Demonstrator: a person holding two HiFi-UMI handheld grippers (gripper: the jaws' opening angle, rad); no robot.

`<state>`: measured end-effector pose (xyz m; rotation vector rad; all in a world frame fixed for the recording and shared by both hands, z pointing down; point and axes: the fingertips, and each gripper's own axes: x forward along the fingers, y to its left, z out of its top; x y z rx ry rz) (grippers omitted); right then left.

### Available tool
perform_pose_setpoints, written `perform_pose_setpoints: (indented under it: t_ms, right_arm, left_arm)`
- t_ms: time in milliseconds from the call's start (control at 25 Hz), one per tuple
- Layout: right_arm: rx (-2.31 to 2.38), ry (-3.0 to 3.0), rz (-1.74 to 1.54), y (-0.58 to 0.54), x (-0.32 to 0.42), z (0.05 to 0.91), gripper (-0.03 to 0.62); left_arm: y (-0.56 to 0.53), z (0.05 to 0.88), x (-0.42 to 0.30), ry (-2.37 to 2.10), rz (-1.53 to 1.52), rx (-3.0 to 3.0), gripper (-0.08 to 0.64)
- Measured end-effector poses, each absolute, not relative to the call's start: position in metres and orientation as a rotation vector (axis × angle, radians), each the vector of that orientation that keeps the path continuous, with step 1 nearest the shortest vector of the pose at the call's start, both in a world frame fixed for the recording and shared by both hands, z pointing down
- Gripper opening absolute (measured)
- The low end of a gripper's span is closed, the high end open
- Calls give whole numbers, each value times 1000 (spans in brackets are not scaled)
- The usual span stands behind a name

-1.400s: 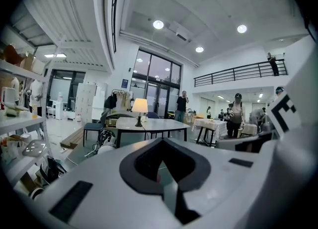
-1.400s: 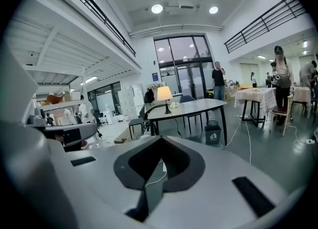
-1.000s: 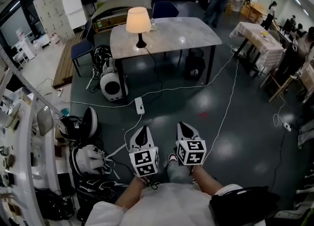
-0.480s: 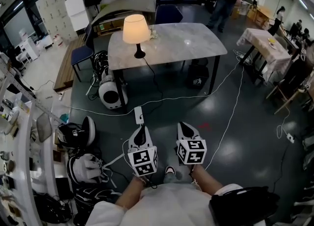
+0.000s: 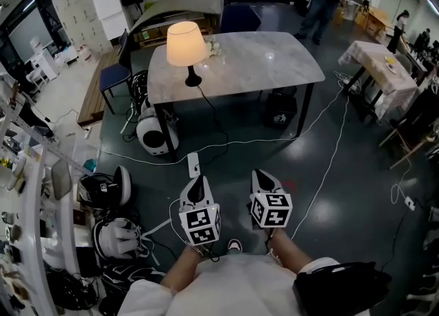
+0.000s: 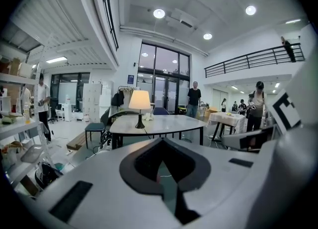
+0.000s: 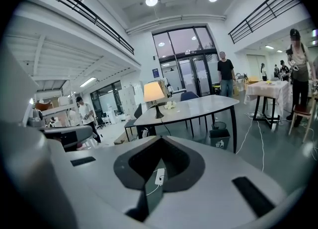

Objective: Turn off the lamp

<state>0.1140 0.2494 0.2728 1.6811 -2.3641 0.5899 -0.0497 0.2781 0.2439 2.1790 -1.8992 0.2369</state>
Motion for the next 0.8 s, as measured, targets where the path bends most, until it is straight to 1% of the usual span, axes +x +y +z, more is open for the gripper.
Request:
perform_pose_setpoints:
  t_ms: [200, 800]
  right_arm:
    - [1643, -2378, 608, 220, 113, 281, -2]
    - [1585, -2355, 626, 164, 110, 303, -2]
  left_arm:
    - [253, 253, -53, -1943, 279, 2132, 5]
    - [195, 276, -59, -1931, 248, 2075, 5]
